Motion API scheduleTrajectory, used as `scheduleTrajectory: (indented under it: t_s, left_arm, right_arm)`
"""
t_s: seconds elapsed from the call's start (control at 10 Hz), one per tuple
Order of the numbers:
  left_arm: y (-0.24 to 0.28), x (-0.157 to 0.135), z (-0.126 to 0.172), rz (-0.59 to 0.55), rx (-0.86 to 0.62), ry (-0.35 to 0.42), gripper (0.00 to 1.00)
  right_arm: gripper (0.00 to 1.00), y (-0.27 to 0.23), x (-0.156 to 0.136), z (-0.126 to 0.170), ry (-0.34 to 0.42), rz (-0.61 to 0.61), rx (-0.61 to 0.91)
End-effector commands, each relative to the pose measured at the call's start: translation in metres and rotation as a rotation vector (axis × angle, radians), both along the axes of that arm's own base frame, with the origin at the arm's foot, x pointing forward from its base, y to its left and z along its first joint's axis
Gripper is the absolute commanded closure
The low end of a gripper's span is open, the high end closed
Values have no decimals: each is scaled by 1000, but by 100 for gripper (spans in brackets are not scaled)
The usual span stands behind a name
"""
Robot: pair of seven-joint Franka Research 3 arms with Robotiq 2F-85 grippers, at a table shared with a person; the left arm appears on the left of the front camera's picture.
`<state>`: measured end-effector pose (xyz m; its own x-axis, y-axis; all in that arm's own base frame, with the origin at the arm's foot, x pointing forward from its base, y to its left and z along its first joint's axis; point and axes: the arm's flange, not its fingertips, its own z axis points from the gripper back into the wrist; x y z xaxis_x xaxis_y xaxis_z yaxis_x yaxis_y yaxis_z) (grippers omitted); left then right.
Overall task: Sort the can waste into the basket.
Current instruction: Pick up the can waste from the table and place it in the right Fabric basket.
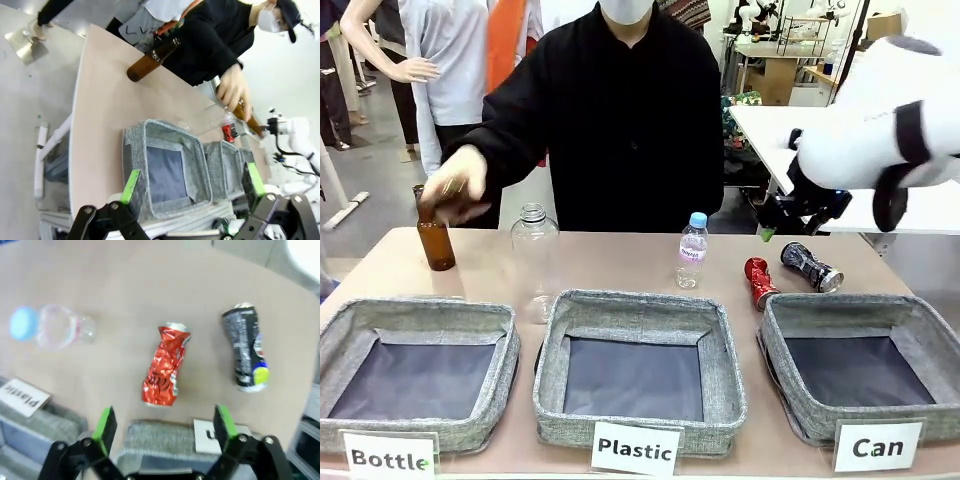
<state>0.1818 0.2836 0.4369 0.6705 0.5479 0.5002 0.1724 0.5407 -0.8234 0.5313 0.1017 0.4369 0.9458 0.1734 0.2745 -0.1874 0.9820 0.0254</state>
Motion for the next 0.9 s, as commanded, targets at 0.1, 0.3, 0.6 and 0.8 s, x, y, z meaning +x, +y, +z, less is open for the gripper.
scheduleTrajectory:
  t_s: [0.1,0.3,0.6,0.8]
  left_arm:
    - [2,1,1,-3,3,-33,0]
    - [0,0,-1,-1,1,1,0]
    - [51,-62,79,-26,-4,-112,0]
    - [52,-76,92,-52,-34,-138,0]
  right_arm:
    - [0,17,58,-34,171,-31,-51]
    - [0,13,74,-74,261,-39,-56]
    - [0,10,89,-113,319,-53,-35]
    - [0,11,94,-125,299,-56,-30]
